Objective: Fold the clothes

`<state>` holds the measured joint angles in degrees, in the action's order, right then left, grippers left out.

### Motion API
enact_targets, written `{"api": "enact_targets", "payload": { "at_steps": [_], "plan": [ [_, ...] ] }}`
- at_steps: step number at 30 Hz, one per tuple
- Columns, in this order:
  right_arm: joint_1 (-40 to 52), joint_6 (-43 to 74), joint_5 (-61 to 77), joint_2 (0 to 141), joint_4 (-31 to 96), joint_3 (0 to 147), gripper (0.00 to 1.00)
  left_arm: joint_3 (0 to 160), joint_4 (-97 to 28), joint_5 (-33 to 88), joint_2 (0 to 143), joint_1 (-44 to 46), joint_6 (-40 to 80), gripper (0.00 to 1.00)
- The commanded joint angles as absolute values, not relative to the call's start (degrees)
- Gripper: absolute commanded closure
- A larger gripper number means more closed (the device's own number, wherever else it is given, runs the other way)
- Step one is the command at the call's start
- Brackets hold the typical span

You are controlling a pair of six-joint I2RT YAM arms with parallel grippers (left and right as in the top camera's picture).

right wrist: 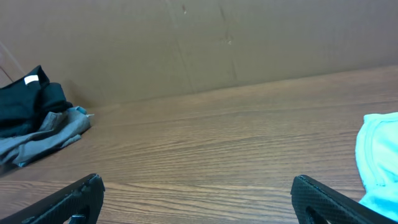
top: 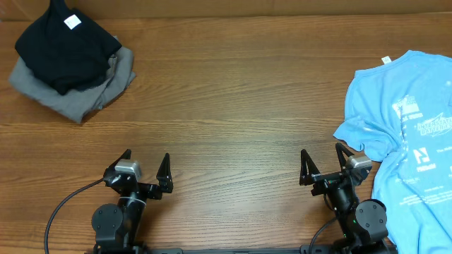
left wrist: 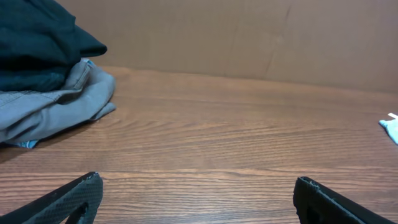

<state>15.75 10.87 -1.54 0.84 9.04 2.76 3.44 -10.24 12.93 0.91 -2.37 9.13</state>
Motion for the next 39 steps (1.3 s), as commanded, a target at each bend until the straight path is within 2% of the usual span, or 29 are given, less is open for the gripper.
{"api": "enact_targets", "payload": {
  "at_steps": [1, 9, 13, 17, 25, 28, 32, 36, 39],
  "plan": [
    [15.4, 10.7, -0.7, 0.2, 8.4, 2.7, 0.0, 3.1, -9.6, 13.8, 0.6, -2.7, 10.6, 0.0],
    [15.4, 12.4, 4.2, 0.7, 7.5, 7.9, 0.0, 6.8, -5.6, 19.1, 0.7, -2.6, 13.5, 0.0],
    [15.4, 12.5, 4.2, 6.0, 14.8, 17.0, 0.0, 14.0, -6.3, 18.8, 2.5, -2.6, 9.7, 0.0],
    [15.4, 12.5, 4.0, 17.9, 26.6, 30.5, 0.0, 24.6, -14.8, 14.7, 9.2, -2.6, 8.8, 0.0],
    [15.4, 13.7, 2.3, 52.1, 51.1, 60.5, 0.0, 49.5, -33.3, 13.6, 34.1, -2.6, 8.8, 0.0],
    [15.4, 13.4, 5.7, 62.6, 54.7, 69.3, 0.0, 59.4, -40.4, 14.5, 43.1, -2.6, 8.8, 0.0],
    [13.4, 15.2, 0.5, 72.4, 57.0, 75.4, 0.0, 70.0, -47.4, 15.6, 52.5, -2.6, 8.7, 0.0],
    [5.3, 21.0, -1.5, 81.3, 56.9, 75.8, 0.0, 75.5, -50.2, 19.7, 57.3, -2.6, 8.5, 0.0],
    [-1.6, 22.8, -1.4, 88.3, 56.9, 75.8, 0.07, 76.4, -50.3, 26.5, 58.4, -2.6, 8.5, 0.0]
  ]
}}
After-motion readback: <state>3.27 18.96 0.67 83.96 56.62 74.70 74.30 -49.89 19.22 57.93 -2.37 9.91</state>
